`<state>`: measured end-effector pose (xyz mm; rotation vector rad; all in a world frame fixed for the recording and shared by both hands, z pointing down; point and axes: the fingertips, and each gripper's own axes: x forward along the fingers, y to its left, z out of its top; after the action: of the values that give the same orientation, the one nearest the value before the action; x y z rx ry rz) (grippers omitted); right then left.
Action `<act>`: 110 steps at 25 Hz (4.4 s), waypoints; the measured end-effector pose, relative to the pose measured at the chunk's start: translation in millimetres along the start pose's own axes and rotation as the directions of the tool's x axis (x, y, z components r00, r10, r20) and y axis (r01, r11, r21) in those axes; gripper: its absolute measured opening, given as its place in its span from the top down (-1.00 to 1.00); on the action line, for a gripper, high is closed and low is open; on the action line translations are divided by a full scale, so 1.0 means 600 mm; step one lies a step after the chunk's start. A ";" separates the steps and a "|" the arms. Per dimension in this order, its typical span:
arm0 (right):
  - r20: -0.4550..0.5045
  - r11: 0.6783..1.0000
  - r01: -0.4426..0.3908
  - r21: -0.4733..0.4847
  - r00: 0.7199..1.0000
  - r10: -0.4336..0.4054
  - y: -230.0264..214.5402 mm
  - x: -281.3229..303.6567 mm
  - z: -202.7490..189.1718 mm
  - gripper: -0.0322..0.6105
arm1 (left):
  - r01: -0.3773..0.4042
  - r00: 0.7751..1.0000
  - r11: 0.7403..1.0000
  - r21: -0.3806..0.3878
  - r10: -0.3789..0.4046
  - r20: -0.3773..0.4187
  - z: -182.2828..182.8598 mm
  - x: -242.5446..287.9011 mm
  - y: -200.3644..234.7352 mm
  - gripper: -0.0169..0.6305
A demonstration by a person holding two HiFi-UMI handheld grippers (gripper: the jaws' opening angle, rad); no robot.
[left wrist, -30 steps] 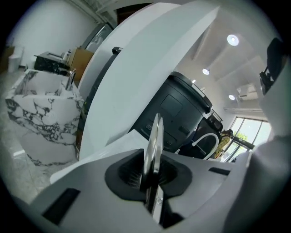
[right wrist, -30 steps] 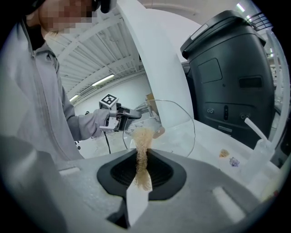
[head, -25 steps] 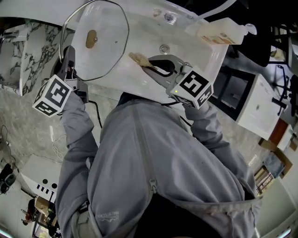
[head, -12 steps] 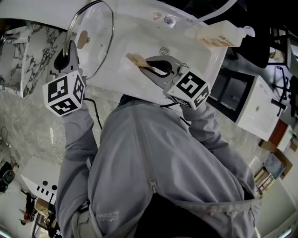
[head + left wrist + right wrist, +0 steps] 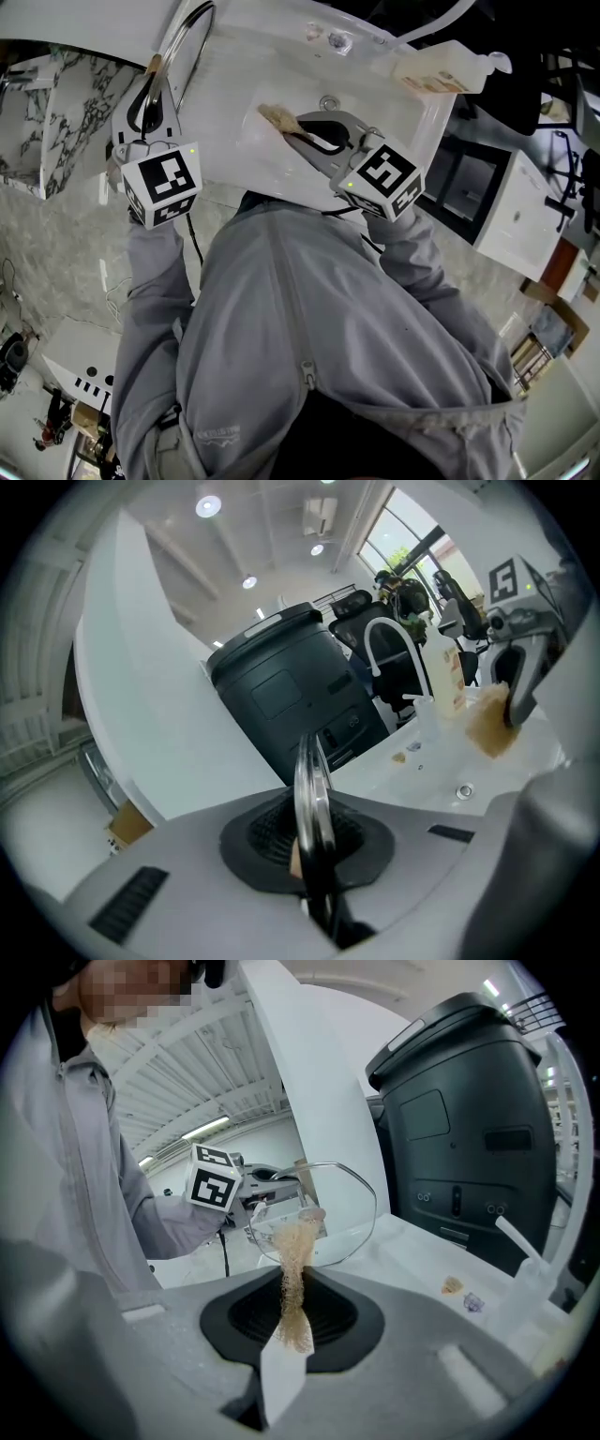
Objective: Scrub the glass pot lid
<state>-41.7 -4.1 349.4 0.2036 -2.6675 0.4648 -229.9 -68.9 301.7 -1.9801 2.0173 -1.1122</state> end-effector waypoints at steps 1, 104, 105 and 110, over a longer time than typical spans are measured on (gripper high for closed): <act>0.002 1.000 0.007 0.003 1.000 -0.007 -0.002 -0.001 0.000 0.76 | 0.009 1.000 1.000 0.027 -0.010 0.010 0.004 0.001 -0.010 0.90; -0.591 0.576 -0.346 -0.740 0.744 -0.313 -0.066 0.459 -0.063 0.76 | 0.341 0.871 0.693 -0.635 -0.487 -0.064 -0.323 -0.035 -0.094 0.93; -0.598 0.554 -0.366 -0.748 0.733 -0.324 -0.068 0.463 -0.072 0.76 | 0.341 0.871 0.694 -0.634 -0.487 -0.066 -0.324 -0.034 -0.095 0.93; -0.613 0.496 -0.417 -0.761 0.712 -0.342 -0.065 0.468 -0.096 0.76 | 0.340 0.868 0.683 -0.646 -0.492 -0.064 -0.326 -0.031 -0.098 0.93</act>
<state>-264.3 -39.9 530.9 -0.3193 -1.7719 -0.7499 -285.6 36.2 469.0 -2.8904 2.3344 -0.8233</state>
